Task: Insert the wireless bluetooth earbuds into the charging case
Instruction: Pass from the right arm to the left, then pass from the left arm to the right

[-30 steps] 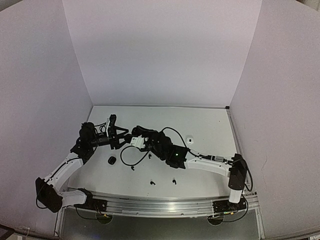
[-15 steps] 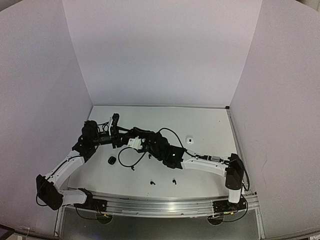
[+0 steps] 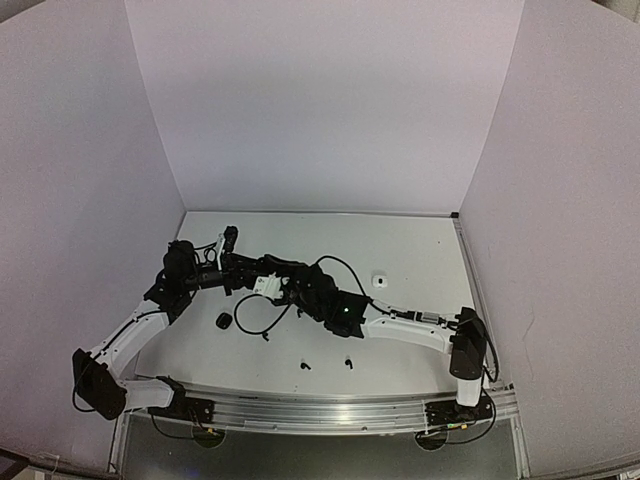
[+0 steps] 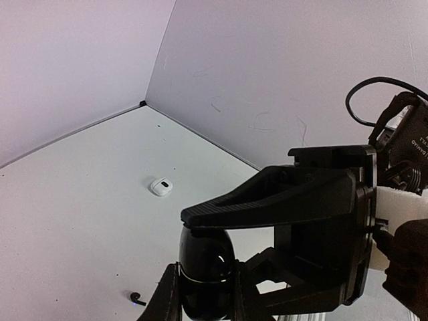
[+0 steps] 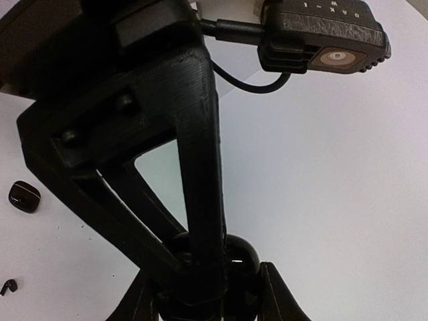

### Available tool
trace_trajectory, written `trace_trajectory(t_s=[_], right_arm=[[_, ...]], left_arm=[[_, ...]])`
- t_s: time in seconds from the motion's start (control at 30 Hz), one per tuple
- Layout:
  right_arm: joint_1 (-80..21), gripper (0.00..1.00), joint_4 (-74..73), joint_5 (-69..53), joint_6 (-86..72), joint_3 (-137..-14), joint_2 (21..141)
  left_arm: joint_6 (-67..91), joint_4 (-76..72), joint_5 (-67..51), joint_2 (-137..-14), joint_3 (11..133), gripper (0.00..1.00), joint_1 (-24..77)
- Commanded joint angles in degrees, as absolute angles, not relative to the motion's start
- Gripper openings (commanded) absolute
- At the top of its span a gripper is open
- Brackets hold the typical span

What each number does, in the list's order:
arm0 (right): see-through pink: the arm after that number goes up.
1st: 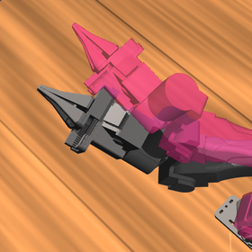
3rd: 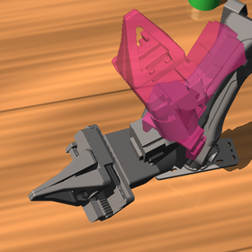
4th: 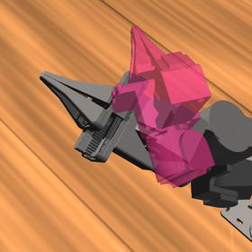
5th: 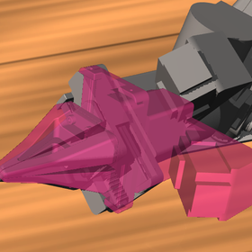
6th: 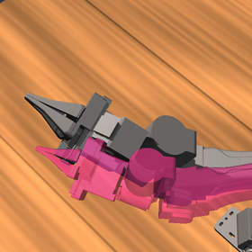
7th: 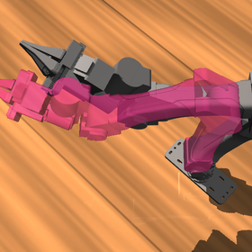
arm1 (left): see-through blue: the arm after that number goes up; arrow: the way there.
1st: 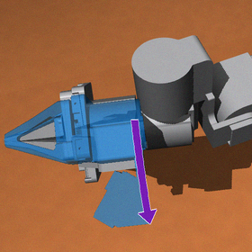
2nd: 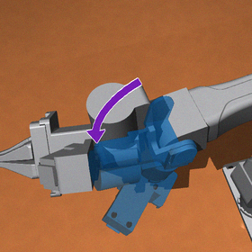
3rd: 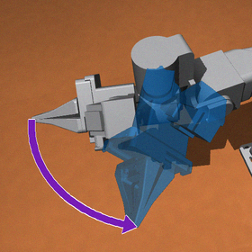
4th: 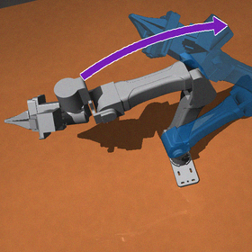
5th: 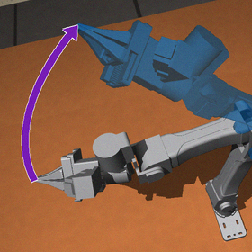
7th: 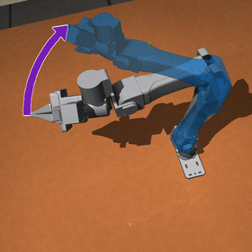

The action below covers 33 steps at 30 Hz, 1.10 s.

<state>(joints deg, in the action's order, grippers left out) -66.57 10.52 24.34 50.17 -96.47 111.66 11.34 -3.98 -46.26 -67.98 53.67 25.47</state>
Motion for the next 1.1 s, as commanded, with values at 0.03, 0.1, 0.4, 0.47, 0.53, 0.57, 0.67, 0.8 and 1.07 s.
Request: trace_trajectory(t_s=[0.03,0.1,0.4,0.47,0.53,0.57,0.67,0.8,1.07], right_arm=[[-66.7,0.66,14.0,24.4,41.6,-95.6,109.9],[-66.5,0.74,13.8,23.0,36.9,-93.9,107.6],[-58.5,0.86,4.4,-2.4,2.5,-83.6,92.4],[-56.5,0.84,3.0,-8.1,-2.8,-83.1,91.6],[-54.6,0.79,2.5,-14.7,-7.3,-83.6,91.9],[-54.2,0.77,1.7,-17.3,-7.9,-84.4,92.7],[-54.0,0.69,-4.8,-21.6,-7.4,-89.2,95.7],[-54.0,0.65,-8.8,-25.5,-6.8,-94.6,99.4],[-54.1,0.51,-8.9,-29.4,-6.0,-97.7,102.7]], left_arm=[[10.9,-5.3,-49.1,-66.3,54.7,0.00,25.9],[9.8,-5.9,-50.2,-66.1,54.2,0.00,25.9],[1.4,-7.1,-60.4,-67.1,54.1,0.00,25.9],[0.7,-7.5,-64.3,-67.7,54.3,0.00,25.9],[1.1,-8.2,-67.9,-68.4,54.4,0.00,25.9],[1.5,-8.5,-68.7,-68.6,54.5,0.00,25.9],[2.7,-10.1,-69.8,-69.0,54.5,0.00,25.9],[5.3,-13.5,-69.7,-69.0,53.7,0.00,26.0],[8.5,-16.7,-69.3,-68.8,52.6,0.00,26.0]])
